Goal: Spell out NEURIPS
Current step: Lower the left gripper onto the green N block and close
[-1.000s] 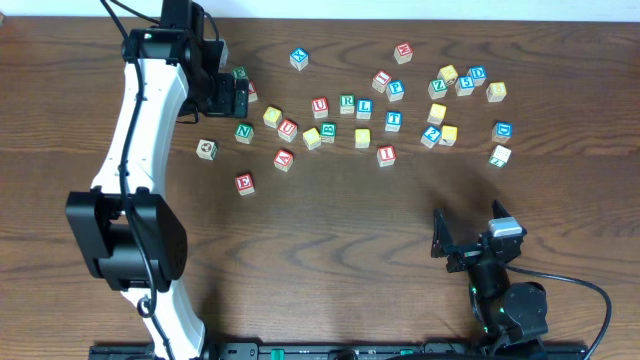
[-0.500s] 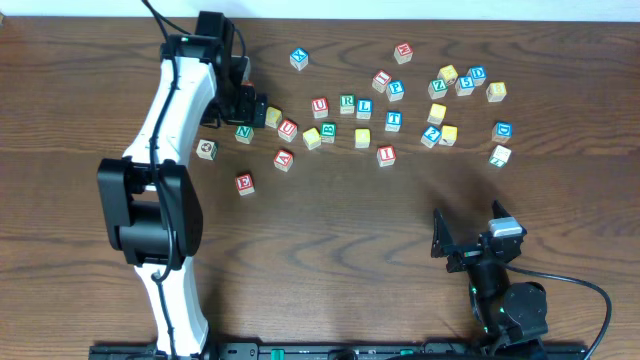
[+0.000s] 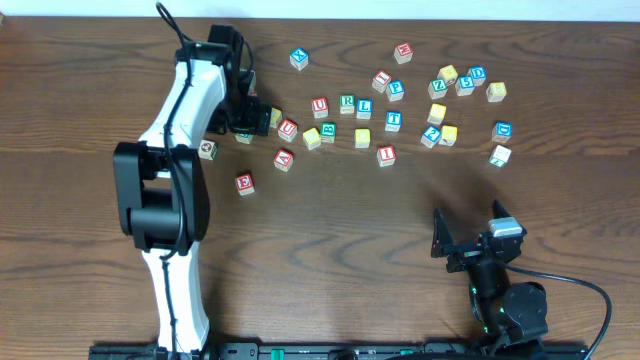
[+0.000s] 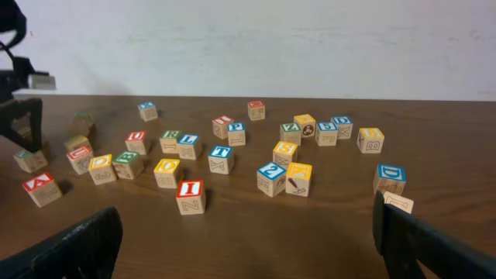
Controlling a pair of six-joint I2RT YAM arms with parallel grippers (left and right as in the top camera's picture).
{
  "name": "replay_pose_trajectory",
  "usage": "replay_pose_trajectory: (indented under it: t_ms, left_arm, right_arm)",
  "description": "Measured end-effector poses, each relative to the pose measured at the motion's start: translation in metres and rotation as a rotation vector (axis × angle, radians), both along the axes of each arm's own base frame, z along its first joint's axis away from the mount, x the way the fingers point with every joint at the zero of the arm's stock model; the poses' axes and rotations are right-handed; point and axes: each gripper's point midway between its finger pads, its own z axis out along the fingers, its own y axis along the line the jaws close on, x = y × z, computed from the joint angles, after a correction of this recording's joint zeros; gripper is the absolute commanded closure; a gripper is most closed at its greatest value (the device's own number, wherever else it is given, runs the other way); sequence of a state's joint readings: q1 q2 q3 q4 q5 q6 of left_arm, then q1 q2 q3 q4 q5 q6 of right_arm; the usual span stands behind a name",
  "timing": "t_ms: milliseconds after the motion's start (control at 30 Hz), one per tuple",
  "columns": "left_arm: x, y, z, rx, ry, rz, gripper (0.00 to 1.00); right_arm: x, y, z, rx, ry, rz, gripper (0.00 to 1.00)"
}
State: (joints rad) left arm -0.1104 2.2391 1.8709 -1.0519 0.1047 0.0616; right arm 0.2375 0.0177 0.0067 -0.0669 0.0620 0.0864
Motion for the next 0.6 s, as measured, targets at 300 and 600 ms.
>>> replay_pose_trajectory:
  t_ms: [300, 600]
  left_arm:
    - [0.0, 0.004, -0.003, 0.023, 0.002, -0.017, 0.02]
    - [-0.01, 0.007, -0.016, 0.039, 0.034, -0.027, 0.02]
  right_arm:
    - [0.0, 0.0, 0.0, 0.0, 0.0, 0.0, 0.01]
    - [0.0, 0.0, 0.0, 0.0, 0.0, 0.0, 0.01]
